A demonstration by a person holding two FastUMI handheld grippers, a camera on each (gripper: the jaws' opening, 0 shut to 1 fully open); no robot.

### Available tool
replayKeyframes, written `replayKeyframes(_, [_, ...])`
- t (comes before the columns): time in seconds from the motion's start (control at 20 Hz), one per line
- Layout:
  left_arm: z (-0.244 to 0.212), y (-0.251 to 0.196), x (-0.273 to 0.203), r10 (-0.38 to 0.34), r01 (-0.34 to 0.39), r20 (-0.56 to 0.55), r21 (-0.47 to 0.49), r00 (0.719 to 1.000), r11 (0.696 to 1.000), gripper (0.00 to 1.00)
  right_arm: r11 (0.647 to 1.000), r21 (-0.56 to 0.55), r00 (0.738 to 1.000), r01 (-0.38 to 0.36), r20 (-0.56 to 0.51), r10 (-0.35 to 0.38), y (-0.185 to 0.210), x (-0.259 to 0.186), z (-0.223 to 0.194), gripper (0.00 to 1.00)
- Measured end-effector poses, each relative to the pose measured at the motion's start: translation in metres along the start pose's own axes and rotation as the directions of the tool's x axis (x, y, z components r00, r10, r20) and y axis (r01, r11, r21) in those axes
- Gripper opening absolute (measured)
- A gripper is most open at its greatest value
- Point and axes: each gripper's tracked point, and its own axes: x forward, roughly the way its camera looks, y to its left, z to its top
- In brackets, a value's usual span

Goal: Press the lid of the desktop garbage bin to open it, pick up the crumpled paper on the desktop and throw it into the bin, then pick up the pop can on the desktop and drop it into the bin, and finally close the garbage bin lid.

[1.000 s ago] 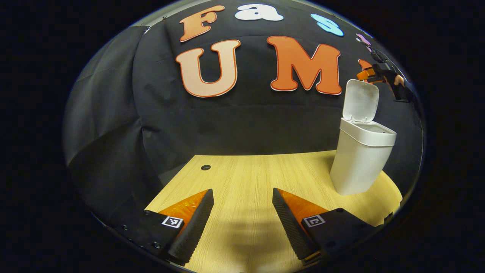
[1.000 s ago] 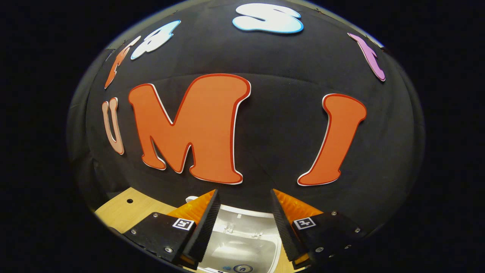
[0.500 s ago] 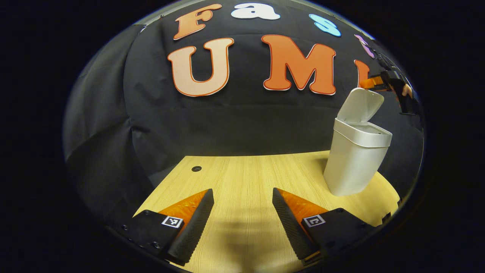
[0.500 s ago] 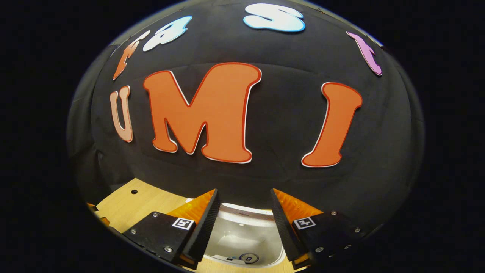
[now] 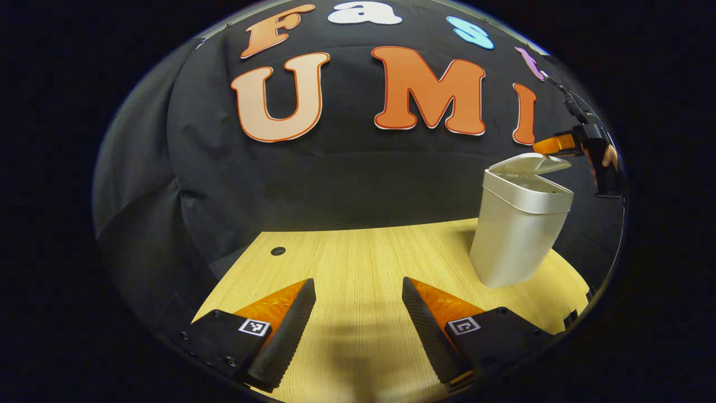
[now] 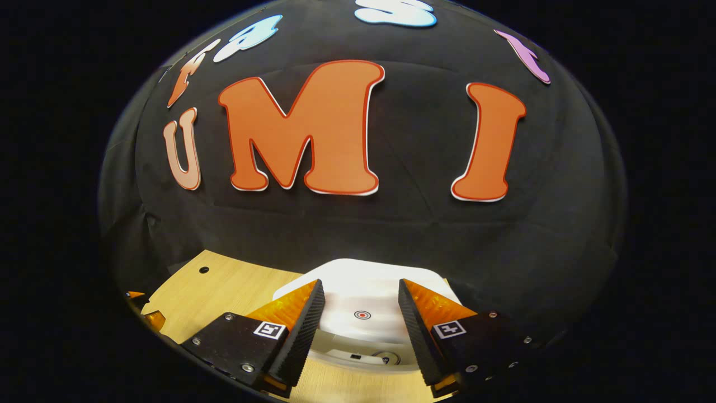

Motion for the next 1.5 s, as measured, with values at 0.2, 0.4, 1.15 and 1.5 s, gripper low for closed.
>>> replayKeyframes(0.2, [-0.002, -0.007, 0.003, -0.024, 0.024, -0.015, 0.0, 1.0, 1.0, 0.99, 1.0, 0.01, 0.999, 0.007, -0.034, -0.006, 0.002, -0.001, -0.023, 0.81])
replayKeyframes(0.4, [-0.005, -0.01, 0.003, -0.035, 0.035, -0.026, -0.002, 0.999, 0.999, 0.99, 0.999, 0.034, 0.999, 0.017, -0.047, -0.016, 0.003, -0.003, -0.04, 0.8])
replayKeyframes(1.15, [-0.009, -0.018, 0.003, -0.075, 0.075, -0.041, -0.001, 0.996, 0.997, 0.99, 0.994, 0.073, 0.996, 0.082, 0.037, -0.085, 0.007, -0.014, -0.062, 0.62])
replayKeyframes(1.5, [0.021, -0.013, 0.0, -0.068, 0.066, 0.037, 0.051, 0.997, 0.997, 0.99, 0.994, 0.049, 0.993, 0.095, 0.072, -0.098, 0.017, -0.026, -0.06, 0.58])
